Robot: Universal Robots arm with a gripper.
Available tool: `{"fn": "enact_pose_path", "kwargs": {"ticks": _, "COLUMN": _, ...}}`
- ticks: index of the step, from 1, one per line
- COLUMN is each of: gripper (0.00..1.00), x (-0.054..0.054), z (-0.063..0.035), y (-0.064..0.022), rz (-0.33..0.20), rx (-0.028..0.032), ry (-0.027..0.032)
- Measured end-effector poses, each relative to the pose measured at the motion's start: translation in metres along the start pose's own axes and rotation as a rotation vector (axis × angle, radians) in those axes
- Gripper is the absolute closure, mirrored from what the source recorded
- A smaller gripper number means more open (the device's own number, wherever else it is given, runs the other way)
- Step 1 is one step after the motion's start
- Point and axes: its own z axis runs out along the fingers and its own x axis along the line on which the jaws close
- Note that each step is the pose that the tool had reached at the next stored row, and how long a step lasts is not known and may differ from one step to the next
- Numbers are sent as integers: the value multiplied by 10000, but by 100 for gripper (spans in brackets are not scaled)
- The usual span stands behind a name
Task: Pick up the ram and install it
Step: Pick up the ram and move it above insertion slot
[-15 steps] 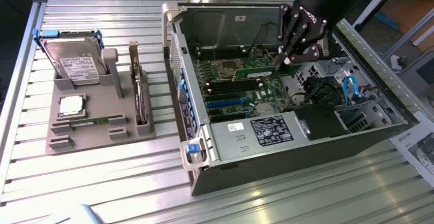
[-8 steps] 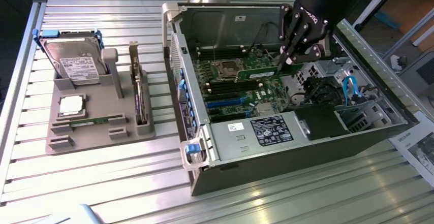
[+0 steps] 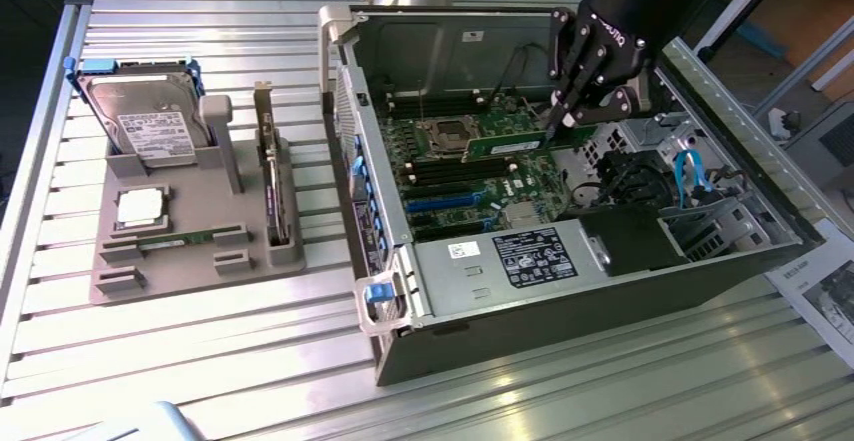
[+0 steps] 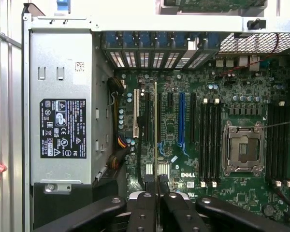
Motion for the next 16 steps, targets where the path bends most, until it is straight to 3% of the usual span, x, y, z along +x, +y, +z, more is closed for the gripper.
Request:
{"fn": "enact_pose_path", "kwargs": {"ticks": 3, "gripper": 88, "x": 0, "z": 0, "y": 0, "rz": 15, "rx": -17, "ry": 0}}
{"fn": "enact_pose_path", "kwargs": {"ticks": 6, "gripper": 88, "x": 0, "z": 0, "y": -3, "rz": 38, "rx": -85, "ry": -3}}
{"fn": "enact_pose_path", "kwargs": {"ticks": 16, "gripper": 88, "x": -70, "z": 10, "y": -12, "rz": 42, "rx": -84, "ry": -4}}
